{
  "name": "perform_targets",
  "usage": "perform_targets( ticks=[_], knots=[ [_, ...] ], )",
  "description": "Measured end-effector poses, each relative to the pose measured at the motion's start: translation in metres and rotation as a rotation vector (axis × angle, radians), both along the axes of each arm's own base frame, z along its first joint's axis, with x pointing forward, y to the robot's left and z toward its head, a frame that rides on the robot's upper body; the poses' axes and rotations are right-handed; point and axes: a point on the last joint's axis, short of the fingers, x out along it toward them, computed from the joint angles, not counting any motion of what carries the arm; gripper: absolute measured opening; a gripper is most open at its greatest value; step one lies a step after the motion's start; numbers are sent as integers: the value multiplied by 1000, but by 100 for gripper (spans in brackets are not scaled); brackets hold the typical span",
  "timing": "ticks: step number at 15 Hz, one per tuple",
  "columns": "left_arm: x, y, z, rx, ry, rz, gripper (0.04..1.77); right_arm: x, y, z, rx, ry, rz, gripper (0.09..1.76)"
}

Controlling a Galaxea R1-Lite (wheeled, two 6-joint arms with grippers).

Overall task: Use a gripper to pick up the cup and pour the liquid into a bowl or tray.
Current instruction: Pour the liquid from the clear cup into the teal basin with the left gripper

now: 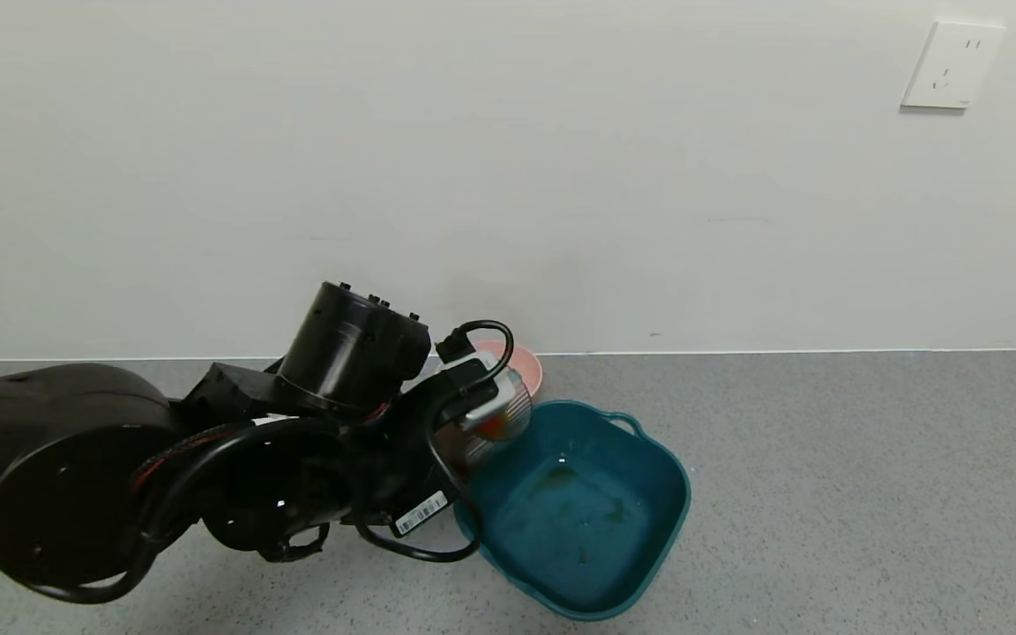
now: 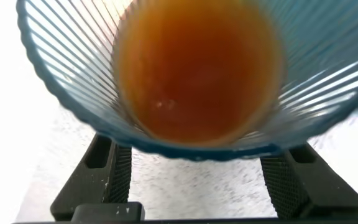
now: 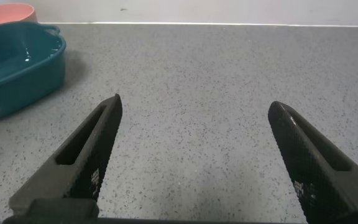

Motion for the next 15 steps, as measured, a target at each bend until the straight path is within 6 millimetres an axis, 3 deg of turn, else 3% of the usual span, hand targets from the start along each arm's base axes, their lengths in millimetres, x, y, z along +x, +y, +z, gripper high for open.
perform_targets(
  ticks=[15],
  knots=[
    [25, -15, 10, 515, -121, -130, 119, 0, 0, 0, 0, 0, 0, 171]
  ],
)
